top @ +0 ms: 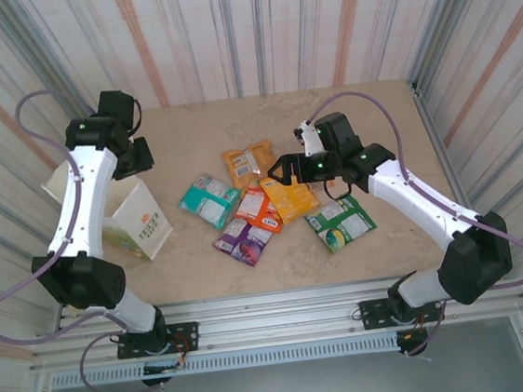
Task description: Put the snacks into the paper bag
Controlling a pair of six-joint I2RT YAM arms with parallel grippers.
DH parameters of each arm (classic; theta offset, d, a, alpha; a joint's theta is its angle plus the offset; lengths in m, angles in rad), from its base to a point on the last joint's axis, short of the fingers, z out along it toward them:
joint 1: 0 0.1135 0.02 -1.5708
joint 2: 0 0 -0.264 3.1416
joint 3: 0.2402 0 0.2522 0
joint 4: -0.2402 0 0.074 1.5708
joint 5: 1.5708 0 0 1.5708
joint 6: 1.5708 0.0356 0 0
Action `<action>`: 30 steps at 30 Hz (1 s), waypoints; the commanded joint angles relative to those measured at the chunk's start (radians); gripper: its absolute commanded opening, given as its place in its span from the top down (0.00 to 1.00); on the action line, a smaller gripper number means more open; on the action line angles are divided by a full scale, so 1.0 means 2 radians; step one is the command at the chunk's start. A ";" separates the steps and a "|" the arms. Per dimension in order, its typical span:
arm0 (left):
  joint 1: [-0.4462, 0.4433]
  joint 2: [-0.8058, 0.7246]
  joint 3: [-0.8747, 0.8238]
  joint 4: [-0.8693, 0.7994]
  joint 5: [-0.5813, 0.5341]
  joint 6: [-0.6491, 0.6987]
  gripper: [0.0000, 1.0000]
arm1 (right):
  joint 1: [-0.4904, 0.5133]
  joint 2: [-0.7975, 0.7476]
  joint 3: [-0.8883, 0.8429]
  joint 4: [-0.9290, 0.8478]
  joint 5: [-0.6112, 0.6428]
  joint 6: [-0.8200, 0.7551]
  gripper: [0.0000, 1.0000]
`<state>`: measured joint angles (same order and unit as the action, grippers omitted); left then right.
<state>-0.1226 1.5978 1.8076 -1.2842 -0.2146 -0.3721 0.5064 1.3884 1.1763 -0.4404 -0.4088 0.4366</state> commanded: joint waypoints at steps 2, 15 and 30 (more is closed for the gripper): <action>0.006 0.012 0.001 0.000 -0.021 0.000 0.73 | 0.003 -0.010 0.002 -0.001 0.003 0.001 0.01; 0.000 -0.046 -0.016 0.003 0.066 0.151 1.00 | 0.004 -0.014 -0.004 0.005 0.006 0.006 0.01; 0.001 -0.101 -0.074 -0.005 0.118 0.284 1.00 | 0.033 0.075 0.045 0.015 -0.022 -0.020 0.08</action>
<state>-0.1188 1.4235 1.6733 -1.2758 -0.0044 0.1360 0.5522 1.4670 1.2064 -0.4076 -0.4187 0.4297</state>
